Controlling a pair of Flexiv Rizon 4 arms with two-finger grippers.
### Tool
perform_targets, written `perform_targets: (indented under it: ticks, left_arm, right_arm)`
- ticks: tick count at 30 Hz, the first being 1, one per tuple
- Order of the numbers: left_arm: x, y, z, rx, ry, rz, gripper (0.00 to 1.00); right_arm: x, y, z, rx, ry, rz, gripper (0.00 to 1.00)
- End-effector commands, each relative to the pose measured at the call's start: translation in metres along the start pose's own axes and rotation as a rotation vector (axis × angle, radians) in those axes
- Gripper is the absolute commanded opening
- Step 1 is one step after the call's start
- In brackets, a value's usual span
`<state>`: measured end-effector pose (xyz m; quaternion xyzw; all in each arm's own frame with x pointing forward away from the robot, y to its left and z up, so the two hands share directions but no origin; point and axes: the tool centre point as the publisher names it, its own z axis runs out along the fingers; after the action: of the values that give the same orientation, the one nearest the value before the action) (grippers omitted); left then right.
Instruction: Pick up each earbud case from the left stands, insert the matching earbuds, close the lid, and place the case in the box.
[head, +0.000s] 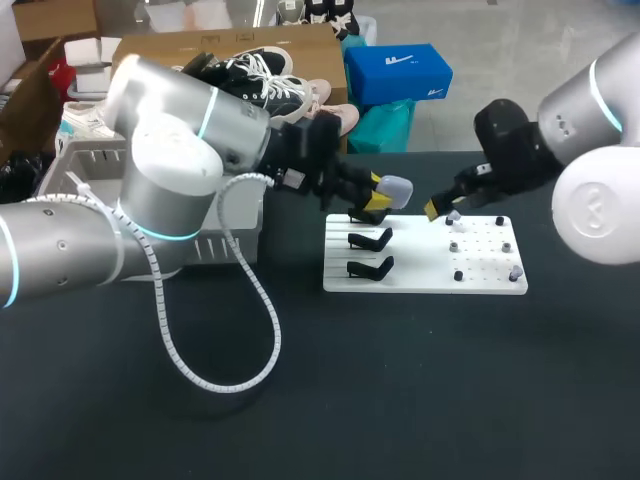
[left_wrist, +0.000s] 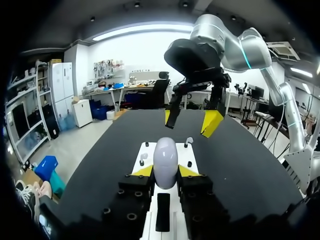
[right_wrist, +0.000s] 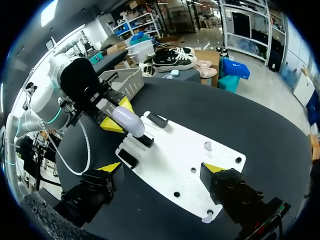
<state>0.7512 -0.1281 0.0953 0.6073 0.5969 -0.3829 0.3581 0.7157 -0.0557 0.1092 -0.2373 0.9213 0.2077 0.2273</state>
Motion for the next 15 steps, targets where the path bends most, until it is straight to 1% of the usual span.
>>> perform_targets:
  ticks: [1, 15]
  left_arm:
    - [-0.001, -0.001, 0.004, 0.010, -0.008, 0.004, 0.00]
    - [-0.001, -0.011, 0.015, 0.065, -0.006, 0.017, 0.00]
  right_arm:
    - [-0.008, -0.001, 0.010, -0.021, 0.013, -0.003, 1.00]
    - [-0.017, 0.001, 0.015, -0.041, 0.006, -0.016, 1.00]
